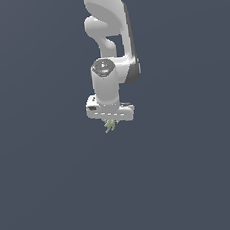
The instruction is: Pick up the object and move it to a goal position.
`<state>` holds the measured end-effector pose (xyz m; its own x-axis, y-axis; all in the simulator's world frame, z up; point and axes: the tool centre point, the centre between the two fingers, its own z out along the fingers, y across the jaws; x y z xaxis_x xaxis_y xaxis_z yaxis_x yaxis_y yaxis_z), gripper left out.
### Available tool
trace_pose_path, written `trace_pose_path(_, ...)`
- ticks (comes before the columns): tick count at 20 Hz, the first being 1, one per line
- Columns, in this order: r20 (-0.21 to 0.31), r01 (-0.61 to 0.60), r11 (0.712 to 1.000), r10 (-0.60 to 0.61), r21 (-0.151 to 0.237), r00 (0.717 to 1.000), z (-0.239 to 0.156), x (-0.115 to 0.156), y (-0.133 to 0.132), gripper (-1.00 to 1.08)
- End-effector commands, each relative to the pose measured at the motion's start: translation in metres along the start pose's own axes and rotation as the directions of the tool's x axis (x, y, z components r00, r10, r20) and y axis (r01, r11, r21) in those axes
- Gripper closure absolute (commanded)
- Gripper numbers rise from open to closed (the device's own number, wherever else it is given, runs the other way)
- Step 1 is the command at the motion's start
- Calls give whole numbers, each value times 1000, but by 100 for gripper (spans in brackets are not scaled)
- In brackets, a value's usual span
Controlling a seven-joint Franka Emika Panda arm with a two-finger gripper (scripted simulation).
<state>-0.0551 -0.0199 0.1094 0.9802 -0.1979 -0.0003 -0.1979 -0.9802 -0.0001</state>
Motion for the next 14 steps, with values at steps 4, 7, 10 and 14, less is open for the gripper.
trace_pose_path(4, 0, -1, 1000, 1, 0, 1000, -54, 13, 9, 108)
trace_pose_path(7, 0, -1, 1000, 1, 0, 1000, -84, 21, 13, 108)
trace_pose_path(10, 0, -1, 1000, 1, 0, 1000, -110, 28, 17, 108)
trace_pose_path(14, 0, -1, 1000, 1, 0, 1000, -138, 36, 21, 108)
